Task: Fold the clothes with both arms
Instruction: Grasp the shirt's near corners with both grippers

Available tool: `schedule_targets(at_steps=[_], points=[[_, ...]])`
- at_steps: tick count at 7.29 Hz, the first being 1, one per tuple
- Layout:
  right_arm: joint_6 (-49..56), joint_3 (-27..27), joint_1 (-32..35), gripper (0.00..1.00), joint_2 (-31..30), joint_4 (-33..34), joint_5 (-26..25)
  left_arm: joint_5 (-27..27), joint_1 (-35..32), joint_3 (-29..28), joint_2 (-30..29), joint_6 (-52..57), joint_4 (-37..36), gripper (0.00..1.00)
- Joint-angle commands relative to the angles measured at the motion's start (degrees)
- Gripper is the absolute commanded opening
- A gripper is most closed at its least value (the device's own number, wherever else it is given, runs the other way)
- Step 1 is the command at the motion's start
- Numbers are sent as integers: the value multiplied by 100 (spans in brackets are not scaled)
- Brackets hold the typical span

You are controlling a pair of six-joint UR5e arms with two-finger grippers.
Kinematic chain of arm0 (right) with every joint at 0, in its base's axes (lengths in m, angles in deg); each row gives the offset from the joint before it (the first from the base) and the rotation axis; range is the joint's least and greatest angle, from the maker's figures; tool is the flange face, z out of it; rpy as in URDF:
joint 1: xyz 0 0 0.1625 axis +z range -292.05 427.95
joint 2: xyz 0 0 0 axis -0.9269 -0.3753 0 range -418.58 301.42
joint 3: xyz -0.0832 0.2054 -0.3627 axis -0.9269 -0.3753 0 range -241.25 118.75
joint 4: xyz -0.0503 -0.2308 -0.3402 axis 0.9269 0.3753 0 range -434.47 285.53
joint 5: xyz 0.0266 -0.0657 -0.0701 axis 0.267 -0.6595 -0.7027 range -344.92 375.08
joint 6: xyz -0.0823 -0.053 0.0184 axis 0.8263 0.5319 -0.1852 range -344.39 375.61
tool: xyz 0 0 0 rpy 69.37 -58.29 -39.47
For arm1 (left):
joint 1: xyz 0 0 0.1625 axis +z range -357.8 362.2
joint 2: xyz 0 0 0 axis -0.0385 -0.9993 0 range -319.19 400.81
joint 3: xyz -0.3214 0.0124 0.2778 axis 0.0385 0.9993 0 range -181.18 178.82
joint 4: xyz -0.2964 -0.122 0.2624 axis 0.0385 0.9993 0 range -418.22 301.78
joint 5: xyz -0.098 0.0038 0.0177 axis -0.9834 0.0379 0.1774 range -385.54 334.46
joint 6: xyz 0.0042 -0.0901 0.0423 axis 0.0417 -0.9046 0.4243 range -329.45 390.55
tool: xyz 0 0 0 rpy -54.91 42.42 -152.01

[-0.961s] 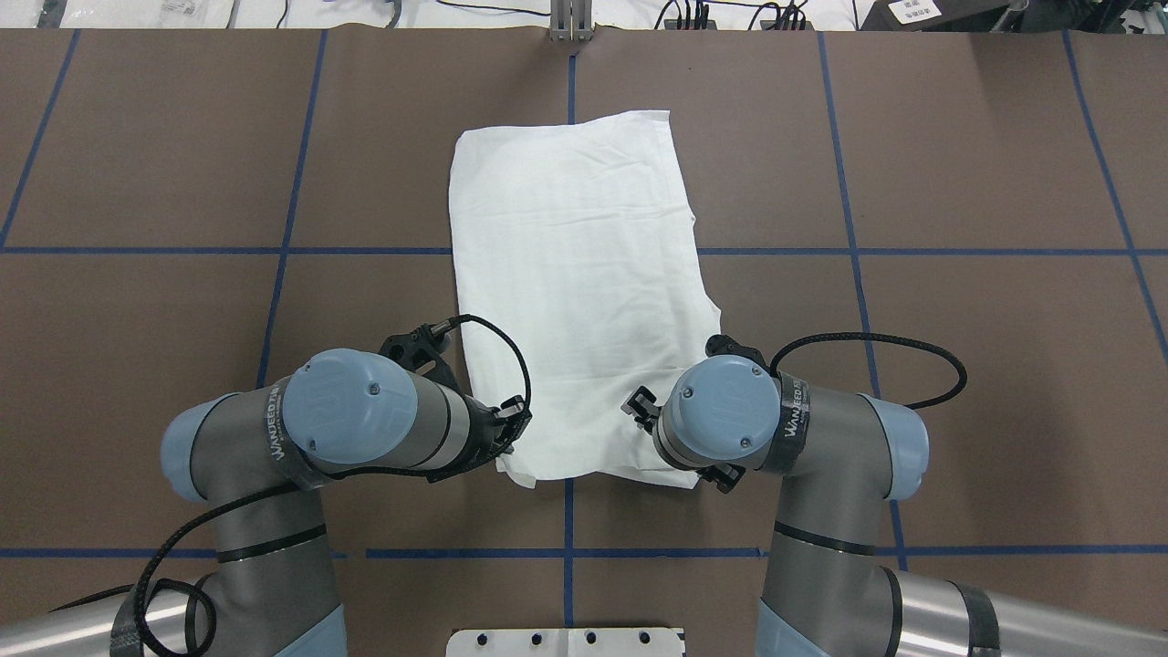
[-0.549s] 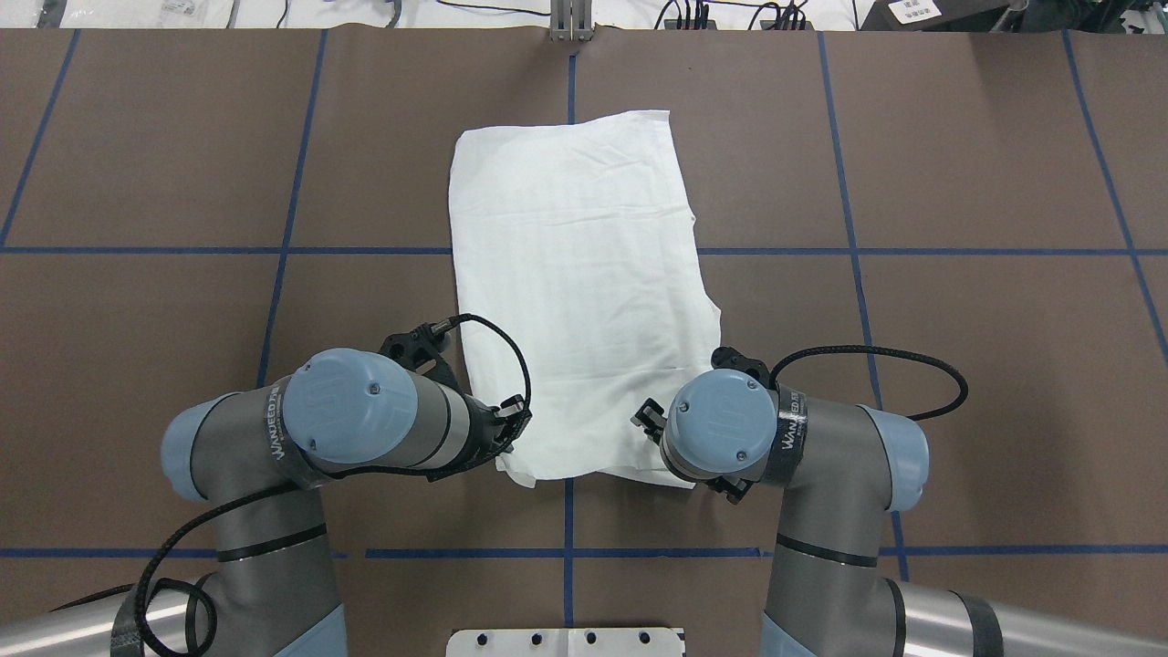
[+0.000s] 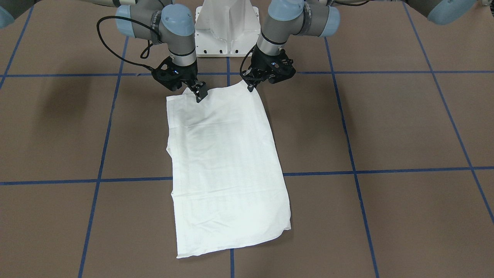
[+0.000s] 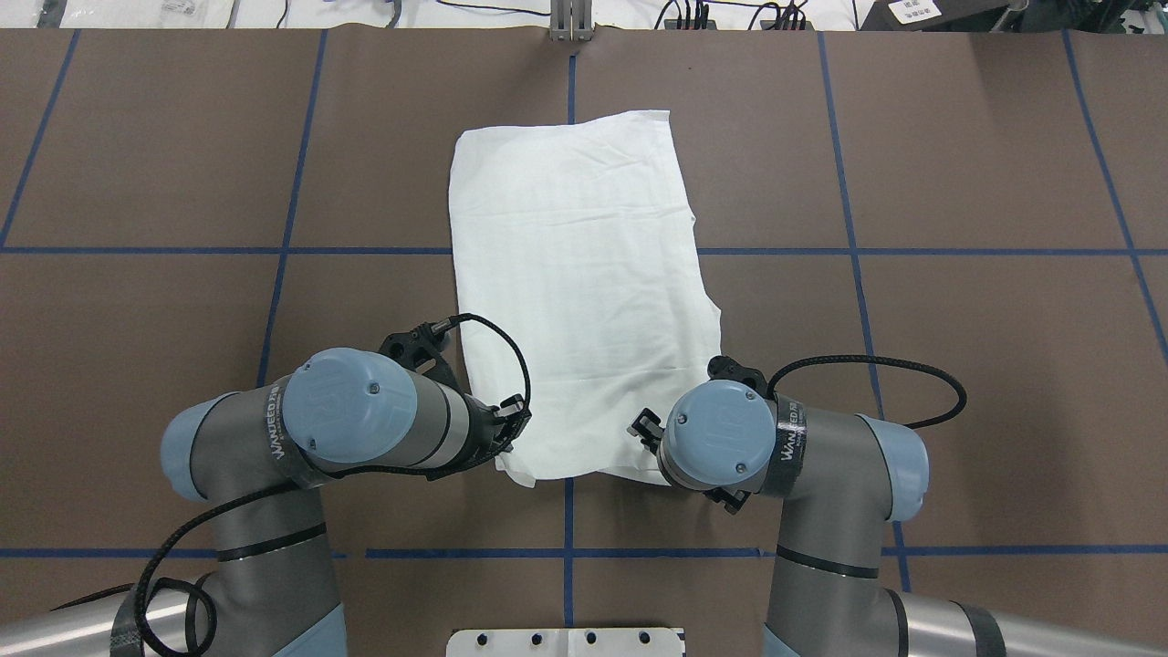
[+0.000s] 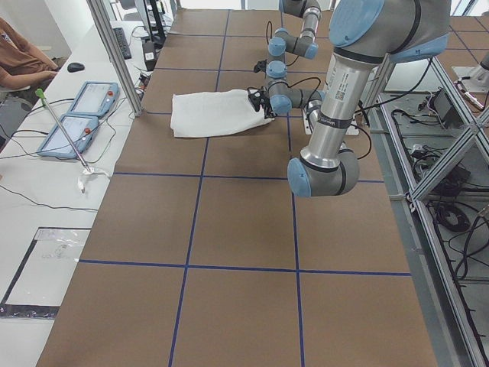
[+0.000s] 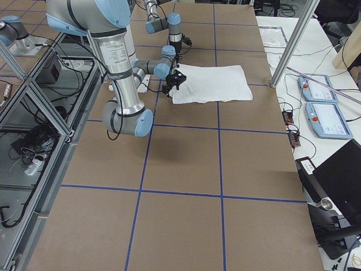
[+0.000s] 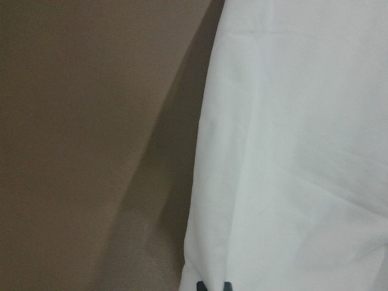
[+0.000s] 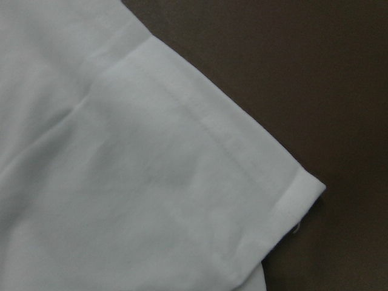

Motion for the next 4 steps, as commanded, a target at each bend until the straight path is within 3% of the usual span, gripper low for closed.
schedule_targets(at_steps=[1, 4], points=[[0, 6, -22, 100, 25, 0, 0, 0, -17, 0, 0, 1, 0, 0], [9, -20, -40, 100, 43, -9, -52, 0, -26, 0, 0, 1, 0, 0]])
